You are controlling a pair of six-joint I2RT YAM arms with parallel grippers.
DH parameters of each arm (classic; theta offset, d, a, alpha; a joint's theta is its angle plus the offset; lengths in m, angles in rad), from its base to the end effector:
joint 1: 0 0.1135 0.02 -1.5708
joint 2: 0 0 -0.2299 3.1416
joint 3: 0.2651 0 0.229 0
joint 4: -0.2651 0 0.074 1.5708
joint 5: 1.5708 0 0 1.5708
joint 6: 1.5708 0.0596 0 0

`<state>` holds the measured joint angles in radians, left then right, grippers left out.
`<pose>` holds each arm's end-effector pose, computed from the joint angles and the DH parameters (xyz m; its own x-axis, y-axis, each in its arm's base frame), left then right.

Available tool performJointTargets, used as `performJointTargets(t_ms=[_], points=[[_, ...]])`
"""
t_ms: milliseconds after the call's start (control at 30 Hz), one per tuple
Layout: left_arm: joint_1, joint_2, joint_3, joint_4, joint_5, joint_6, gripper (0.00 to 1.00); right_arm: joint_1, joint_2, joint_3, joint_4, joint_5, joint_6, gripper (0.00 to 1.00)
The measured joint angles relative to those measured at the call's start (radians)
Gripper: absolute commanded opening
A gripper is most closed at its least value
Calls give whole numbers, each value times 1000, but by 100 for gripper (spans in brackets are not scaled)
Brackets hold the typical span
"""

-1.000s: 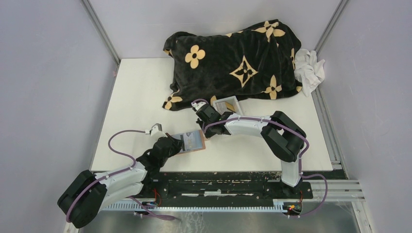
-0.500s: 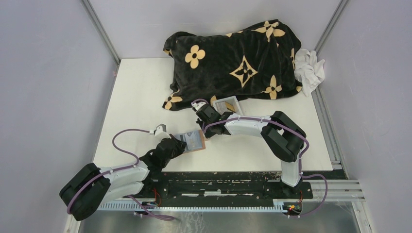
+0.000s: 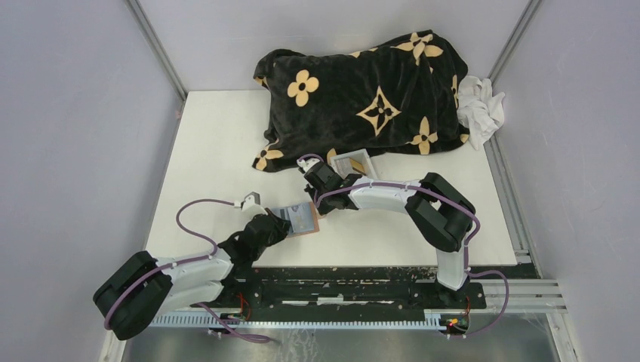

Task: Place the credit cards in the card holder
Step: Insert the credit card into the card holder.

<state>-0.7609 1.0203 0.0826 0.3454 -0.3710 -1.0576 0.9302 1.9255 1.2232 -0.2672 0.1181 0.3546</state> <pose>0.1498 -0.1128 0.0944 -0.5686 -0.5797 -0.5837 -0.1436 0.7686 -0.6234 0.2343 0.3026 0.1223 -0.7248 -0.3953 -0.5643 -0.5381 0.8363 0.1053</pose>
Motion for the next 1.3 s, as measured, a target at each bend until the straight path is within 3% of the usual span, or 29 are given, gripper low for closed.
performJointTargets(t_ms=[600,667,800,900,1100,1300], points=[[-1,93,47,28,-12,0,4,11,0,1,-4,0,-1,9],[-1,90,50,22,-14,0,9,12,0,2,-5,1,-2,12],[-1,26,51,-27,-31,0,31,12,0,10,-20,15,-5,22],[-1,-69,53,-78,-64,0,39,12,0,27,-35,24,-11,30],[-1,-255,59,-229,-167,-6,46,14,0,52,-45,47,-30,40],[-1,-364,50,-367,-249,-61,54,29,0,61,-56,65,-48,41]])
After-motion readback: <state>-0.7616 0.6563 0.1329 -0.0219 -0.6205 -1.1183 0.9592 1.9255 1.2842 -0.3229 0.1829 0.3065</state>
